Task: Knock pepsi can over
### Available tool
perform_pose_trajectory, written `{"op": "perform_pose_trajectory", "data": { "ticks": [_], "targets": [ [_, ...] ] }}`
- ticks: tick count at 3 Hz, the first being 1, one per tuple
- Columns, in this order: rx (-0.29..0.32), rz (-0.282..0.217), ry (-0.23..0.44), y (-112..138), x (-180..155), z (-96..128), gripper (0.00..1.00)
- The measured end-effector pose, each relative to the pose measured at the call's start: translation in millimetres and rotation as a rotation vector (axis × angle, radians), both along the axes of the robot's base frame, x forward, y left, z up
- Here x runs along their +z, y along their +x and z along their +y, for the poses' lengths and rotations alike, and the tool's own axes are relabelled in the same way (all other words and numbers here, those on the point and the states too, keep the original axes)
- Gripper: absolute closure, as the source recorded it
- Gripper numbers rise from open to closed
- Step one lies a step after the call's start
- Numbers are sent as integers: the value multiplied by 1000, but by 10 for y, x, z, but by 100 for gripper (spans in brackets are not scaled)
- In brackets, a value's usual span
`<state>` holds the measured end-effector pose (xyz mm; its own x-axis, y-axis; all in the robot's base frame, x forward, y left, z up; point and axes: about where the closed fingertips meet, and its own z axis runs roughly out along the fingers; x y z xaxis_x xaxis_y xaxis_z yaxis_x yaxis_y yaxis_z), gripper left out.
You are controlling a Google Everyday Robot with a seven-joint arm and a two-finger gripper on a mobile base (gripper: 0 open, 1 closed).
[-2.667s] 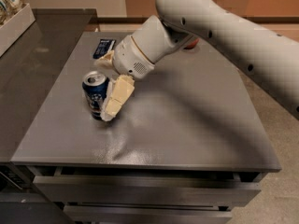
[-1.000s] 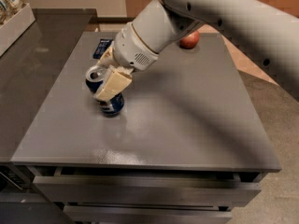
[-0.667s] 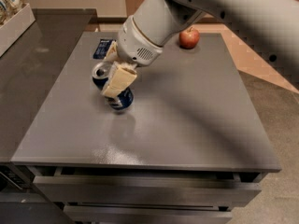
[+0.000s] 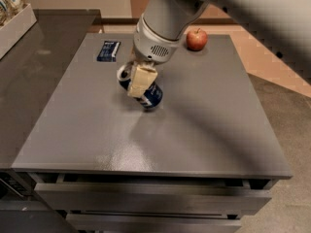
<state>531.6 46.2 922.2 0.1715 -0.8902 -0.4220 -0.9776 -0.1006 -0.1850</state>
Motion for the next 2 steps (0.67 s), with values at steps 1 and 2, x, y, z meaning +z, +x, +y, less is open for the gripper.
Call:
{"op": "perform_pose_trajectory", "data": {
  "ticks": [1, 2],
  "targets": [
    [-44, -25, -119, 119, -78, -202, 86],
    [-64, -62, -244, 189, -160, -339, 67]
  ]
}}
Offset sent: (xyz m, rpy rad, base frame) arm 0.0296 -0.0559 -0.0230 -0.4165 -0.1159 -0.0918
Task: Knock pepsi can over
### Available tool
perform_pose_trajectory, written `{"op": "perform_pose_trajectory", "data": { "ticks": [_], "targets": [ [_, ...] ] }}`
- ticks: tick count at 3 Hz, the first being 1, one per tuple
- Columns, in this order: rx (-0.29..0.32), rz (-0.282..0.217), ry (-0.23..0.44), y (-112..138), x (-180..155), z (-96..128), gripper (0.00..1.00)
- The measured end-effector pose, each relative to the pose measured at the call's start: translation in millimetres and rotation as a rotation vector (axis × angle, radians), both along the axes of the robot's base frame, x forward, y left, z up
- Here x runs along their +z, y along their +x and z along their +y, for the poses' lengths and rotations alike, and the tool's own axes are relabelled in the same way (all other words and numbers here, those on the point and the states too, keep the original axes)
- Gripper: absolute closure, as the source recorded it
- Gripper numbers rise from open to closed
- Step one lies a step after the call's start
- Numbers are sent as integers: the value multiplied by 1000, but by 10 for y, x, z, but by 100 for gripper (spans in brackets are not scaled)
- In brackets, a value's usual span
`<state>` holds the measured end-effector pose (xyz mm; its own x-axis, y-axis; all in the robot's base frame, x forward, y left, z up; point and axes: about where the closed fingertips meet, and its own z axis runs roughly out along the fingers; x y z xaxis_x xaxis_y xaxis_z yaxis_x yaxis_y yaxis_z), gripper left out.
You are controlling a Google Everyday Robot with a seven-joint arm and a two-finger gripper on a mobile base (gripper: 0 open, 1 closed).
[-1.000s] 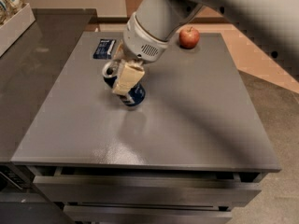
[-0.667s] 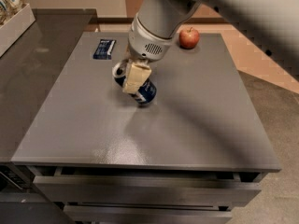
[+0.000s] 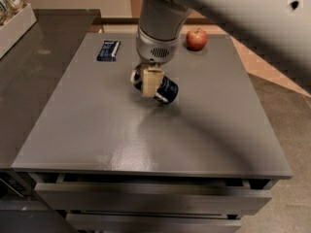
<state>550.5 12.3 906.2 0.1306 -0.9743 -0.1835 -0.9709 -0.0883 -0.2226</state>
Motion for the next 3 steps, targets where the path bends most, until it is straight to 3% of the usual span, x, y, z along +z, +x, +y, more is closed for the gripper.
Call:
{"op": "perform_pose_trajectory", "data": {
  "ticks": [1, 2, 3],
  "targets": [
    [1, -28, -123, 42, -129, -106, 45],
    [12, -27, -197, 62, -299, -180, 19],
    [13, -30, -198, 66, -303, -181, 0]
  ]
}}
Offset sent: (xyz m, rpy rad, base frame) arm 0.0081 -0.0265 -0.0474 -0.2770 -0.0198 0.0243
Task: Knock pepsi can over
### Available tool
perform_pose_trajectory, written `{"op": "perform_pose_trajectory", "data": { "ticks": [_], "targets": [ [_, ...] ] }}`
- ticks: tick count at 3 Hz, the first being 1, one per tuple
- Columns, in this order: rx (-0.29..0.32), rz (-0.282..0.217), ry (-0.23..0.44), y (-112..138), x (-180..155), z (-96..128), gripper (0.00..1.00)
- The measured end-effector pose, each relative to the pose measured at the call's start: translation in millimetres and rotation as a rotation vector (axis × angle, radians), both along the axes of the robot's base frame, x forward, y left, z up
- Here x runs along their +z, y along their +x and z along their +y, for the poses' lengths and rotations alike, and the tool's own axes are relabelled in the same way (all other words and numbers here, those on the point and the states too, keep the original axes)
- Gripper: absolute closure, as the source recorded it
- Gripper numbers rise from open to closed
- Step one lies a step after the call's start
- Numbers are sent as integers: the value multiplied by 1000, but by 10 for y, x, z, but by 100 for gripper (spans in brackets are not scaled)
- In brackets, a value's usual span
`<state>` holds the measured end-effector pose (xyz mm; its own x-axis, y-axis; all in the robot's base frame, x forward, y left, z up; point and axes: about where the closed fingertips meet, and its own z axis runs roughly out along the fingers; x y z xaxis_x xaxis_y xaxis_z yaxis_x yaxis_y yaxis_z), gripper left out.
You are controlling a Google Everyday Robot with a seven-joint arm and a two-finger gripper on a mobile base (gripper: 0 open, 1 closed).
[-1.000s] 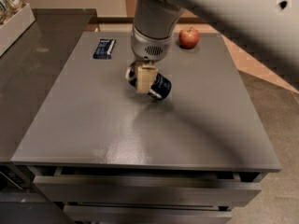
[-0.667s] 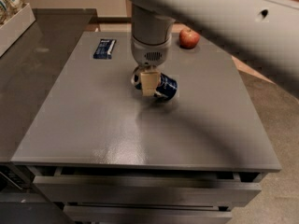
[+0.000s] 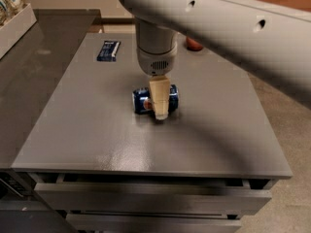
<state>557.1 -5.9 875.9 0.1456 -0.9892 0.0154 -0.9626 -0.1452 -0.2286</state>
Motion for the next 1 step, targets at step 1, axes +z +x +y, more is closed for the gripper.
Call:
{"op": "perform_pose_trajectory", "data": {
  "ticks": [1],
  "targets": [
    [0, 0, 0, 0, 0, 0, 0]
  ]
}}
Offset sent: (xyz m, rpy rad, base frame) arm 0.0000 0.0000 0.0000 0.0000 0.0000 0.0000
